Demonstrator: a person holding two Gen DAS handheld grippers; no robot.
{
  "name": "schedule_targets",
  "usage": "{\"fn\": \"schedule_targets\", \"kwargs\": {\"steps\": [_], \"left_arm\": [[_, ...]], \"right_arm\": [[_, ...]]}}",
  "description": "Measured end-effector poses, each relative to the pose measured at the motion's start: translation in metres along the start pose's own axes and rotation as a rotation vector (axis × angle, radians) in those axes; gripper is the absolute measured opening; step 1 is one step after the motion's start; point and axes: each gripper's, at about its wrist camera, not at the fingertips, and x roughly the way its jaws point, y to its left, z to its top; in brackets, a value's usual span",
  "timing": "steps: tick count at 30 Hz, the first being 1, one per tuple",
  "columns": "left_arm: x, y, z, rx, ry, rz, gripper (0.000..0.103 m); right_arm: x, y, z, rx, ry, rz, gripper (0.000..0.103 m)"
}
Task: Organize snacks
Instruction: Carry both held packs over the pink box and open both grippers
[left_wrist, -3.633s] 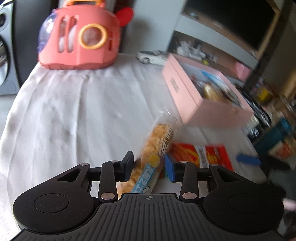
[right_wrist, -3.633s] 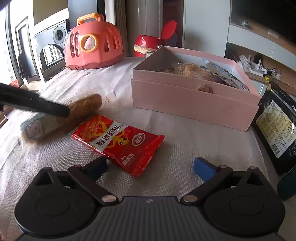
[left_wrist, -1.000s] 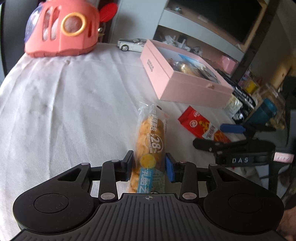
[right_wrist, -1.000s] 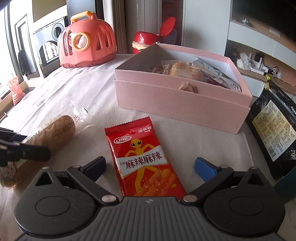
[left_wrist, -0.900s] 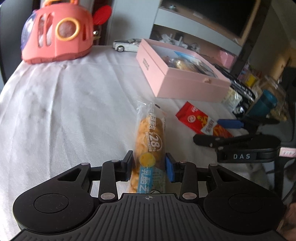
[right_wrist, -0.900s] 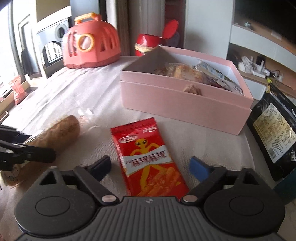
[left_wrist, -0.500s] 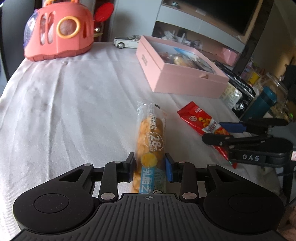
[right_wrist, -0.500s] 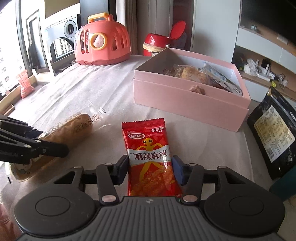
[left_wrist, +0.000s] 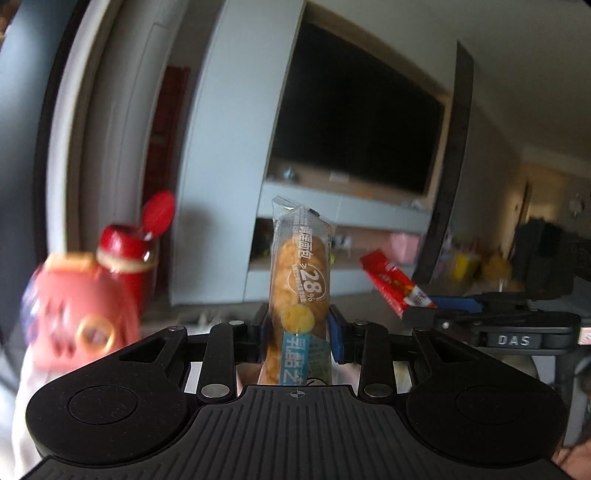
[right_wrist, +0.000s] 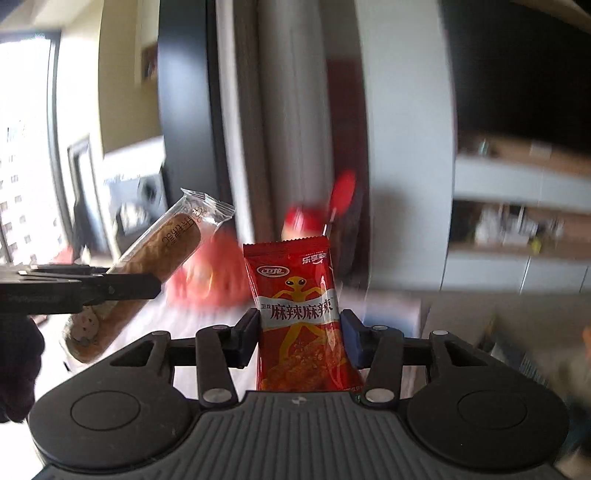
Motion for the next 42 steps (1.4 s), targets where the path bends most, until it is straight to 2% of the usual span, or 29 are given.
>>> {"fn": "schedule_targets", "kwargs": {"steps": [2,5,7,10,11,13,16,19,23,25,28,31,33,35,38,40,42], "left_arm": [[0.036,0.008,0.015,-0.085,0.032,-0.034,0.036],[0.097,0.024,0.009,-0.207,0.086,-0.053,0.036],[0.142,0.033,-0.009,-0.246,0.141,-0.051,0.036],[0.205,0.061,-0.048,-0.375,0.296,-0.078,0.037],[0.22,0.069,-0.061,-0.407,0.323,-0.069,0.037],[0.23,0.081,-0.075,-0.42,0.321,-0.061,0.037],[0.215,0.096,-0.069,-0.434,0.238,-0.079,0.037],[0.195,0.097,-0.059,-0.371,0.227,-0.009,0.037],[0.156,0.092,-0.063,-0.275,0.187,0.06,0.037],[0.127,0.081,-0.074,-0.214,0.176,0.092,0.037],[0.098,0.064,-0.1,-0.115,0.193,0.143,0.037],[0.081,0.041,-0.136,0.018,0.264,0.21,0.037],[0.074,0.03,-0.158,0.076,0.326,0.225,0.037],[0.067,0.024,-0.174,0.062,0.353,0.236,0.037],[0.069,0.022,-0.195,0.013,0.354,0.277,0.039],[0.07,0.014,-0.204,0.037,0.316,0.294,0.041],[0.075,0.004,-0.205,0.07,0.315,0.311,0.044]], "right_arm": [[0.004,-0.007,0.032,-0.007,-0.048,-0.039,0.047],[0.026,-0.017,0.053,-0.006,-0.053,-0.121,0.047],[0.045,-0.026,0.054,0.007,-0.026,-0.142,0.047],[0.078,-0.04,0.042,0.034,0.039,-0.167,0.047],[0.09,-0.046,0.036,0.046,0.069,-0.177,0.047],[0.112,-0.055,0.027,0.072,0.128,-0.191,0.047],[0.141,-0.068,0.011,0.105,0.204,-0.195,0.047],[0.17,-0.081,-0.003,0.171,0.267,-0.18,0.048],[0.205,-0.088,-0.021,0.249,0.332,-0.161,0.059],[0.203,-0.087,-0.031,0.249,0.32,-0.19,0.062],[0.181,-0.076,-0.045,0.219,0.278,-0.226,0.077],[0.147,-0.058,-0.069,0.169,0.249,-0.25,0.082],[0.13,-0.042,-0.091,0.13,0.257,-0.241,0.087],[0.119,-0.025,-0.116,0.102,0.285,-0.229,0.087],[0.121,-0.005,-0.157,0.084,0.364,-0.2,0.087],[0.128,0.002,-0.179,0.083,0.413,-0.196,0.089],[0.123,0.009,-0.189,0.052,0.346,-0.227,0.094]]}}
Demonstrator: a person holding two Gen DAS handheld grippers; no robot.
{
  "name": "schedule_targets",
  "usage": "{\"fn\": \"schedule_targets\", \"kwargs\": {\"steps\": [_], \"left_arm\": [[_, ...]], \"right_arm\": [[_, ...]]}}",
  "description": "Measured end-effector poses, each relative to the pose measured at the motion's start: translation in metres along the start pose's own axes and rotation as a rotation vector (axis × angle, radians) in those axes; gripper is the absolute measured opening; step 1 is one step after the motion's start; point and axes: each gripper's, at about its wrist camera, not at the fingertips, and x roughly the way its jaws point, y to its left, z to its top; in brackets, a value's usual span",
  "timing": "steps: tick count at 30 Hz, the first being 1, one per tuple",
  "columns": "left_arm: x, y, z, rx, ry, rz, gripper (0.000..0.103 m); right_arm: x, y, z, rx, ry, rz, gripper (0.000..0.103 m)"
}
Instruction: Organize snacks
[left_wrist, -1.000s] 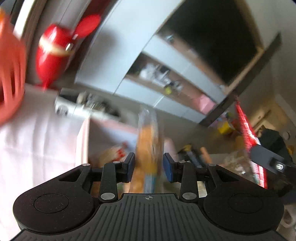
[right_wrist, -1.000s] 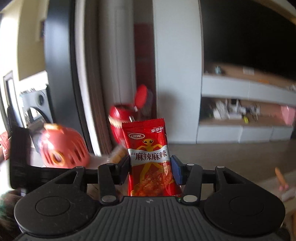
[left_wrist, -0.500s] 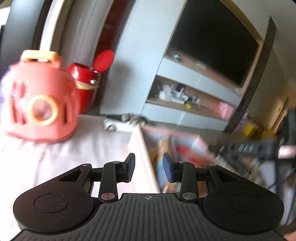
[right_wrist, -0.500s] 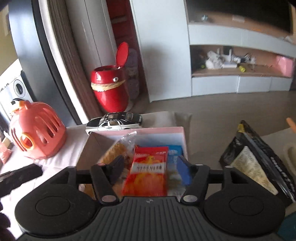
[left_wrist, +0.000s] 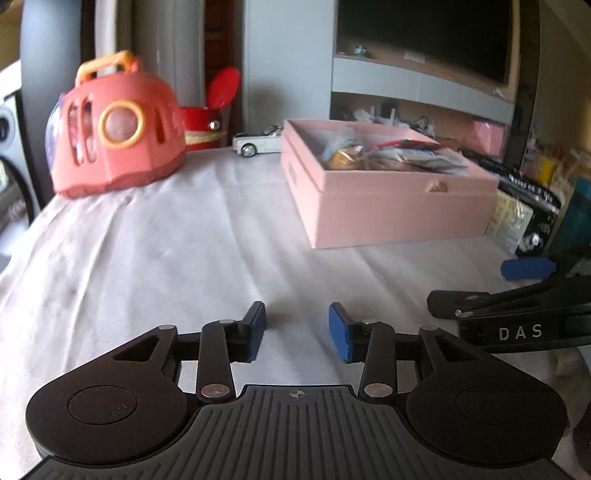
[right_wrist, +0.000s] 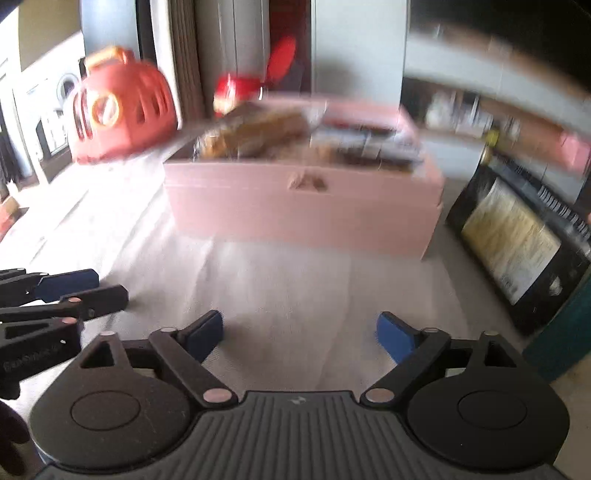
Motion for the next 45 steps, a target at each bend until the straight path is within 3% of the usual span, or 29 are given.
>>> {"fn": "schedule_targets", "kwargs": {"steps": [3,8,14,45], "left_arm": [[0.004,-0.002,0.003,-0.017,0.001,0.002,0.046],[0.005,-0.009,-0.001,-0.003,-0.007,0.022,0.047],[0.011,-0.013,0.001,-0.016,-0.008,0.031,0.047],[0.011,-0.012,0.001,-0.012,-0.008,0.036,0.048]], "right_arm": [[0.003,0.0,-0.001,0.008,0.007,-0.015,0.103],[0.009,-0.012,0.003,0.058,0.012,-0.021,0.103],[0.001,-0.01,-0.008,0.088,-0.058,-0.05,0.103],[-0.002,-0.011,-0.008,0.094,-0.059,-0.055,0.103]]}}
